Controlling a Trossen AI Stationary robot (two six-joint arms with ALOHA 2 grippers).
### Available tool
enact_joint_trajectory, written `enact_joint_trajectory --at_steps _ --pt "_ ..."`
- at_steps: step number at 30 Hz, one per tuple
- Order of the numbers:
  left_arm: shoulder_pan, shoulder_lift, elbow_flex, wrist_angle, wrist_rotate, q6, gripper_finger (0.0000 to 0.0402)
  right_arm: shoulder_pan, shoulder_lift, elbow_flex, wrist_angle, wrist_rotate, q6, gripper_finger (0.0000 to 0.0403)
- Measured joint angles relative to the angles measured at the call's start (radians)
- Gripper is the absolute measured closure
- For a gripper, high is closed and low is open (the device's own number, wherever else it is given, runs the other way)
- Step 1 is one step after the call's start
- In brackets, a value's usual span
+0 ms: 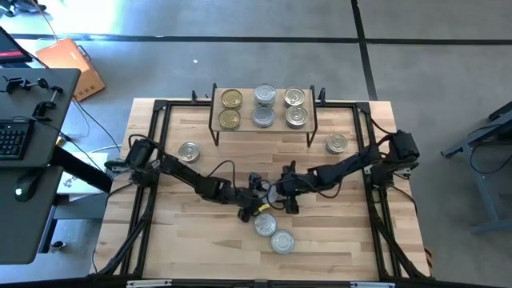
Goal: Stack canned seafood by type on shelf
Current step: Stack the right green tuna can on top of the top green tuna can on the shelf
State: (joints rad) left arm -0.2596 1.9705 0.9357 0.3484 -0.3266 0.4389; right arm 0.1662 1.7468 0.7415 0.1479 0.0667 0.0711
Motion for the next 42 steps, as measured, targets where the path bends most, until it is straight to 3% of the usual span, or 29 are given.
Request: enact_joint_trajectory --at_steps 5,14,21,33,42 --pt "0.012 0.037 0.002 0.006 0.006 0.011 0.0172 -0.004 0.0 0.009 -0.005 0.003 0.0 0.0121" --pt "0.002 0.057 0.003 0.016 0.007 -0.007 0.0283 -0.004 -0.016 0.009 -0.021 0.001 0.044 0.0121" --pt "-0.02 0.056 0.003 0.029 -0.047 -0.019 0.0347 0.001 -0.129 0.009 -0.132 0.012 0.119 0.0121" --pt "-0.035 0.053 0.045 0.005 -0.082 -0.019 0.04 0.118 -0.366 0.009 -0.348 0.231 0.189 0.0121" --pt "-0.056 -0.009 0.105 -0.202 -0.065 -0.019 0.0401 0.199 -0.469 0.008 -0.498 0.386 0.271 0.0121"
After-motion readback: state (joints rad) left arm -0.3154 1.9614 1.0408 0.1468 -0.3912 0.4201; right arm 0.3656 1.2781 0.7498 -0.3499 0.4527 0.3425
